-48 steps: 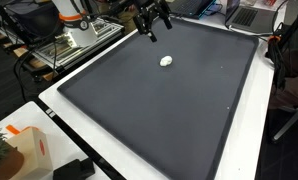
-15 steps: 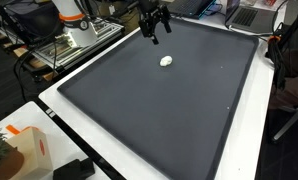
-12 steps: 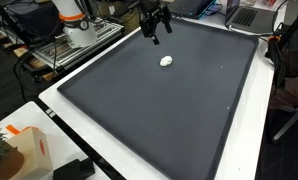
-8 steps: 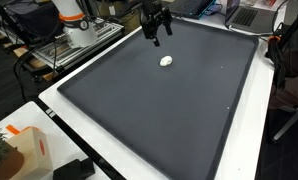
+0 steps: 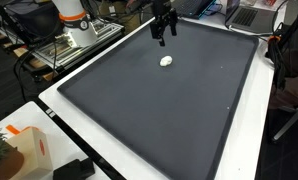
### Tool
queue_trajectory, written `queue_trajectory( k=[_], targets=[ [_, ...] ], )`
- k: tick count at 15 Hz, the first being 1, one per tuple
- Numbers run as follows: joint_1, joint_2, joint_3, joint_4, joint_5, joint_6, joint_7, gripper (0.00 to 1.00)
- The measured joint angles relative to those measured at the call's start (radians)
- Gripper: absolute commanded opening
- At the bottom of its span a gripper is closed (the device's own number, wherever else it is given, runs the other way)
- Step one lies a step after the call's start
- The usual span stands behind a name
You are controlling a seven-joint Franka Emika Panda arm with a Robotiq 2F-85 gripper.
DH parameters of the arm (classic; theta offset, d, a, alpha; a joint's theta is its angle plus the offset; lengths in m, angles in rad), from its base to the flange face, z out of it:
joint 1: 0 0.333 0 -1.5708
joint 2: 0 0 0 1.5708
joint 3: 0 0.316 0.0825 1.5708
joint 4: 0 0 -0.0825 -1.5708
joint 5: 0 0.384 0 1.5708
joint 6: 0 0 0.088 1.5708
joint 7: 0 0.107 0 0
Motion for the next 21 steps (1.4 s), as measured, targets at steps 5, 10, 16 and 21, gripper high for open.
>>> queue_trajectory(
  k=[5, 10, 16, 21],
  targets=[
    [0.05, 0.006, -0.032, 0.022, 0.028, -0.017, -0.016, 1.0],
    [0.049, -0.002, -0.043, 0.095, 0.005, -0.172, 0.005, 1.0],
    [0.166, 0.012, -0.155, 0.23, 0.116, -0.427, -0.048, 1.0],
    [0.178, 0.045, -0.187, 0.272, 0.166, -0.464, -0.082, 1.0]
  ],
)
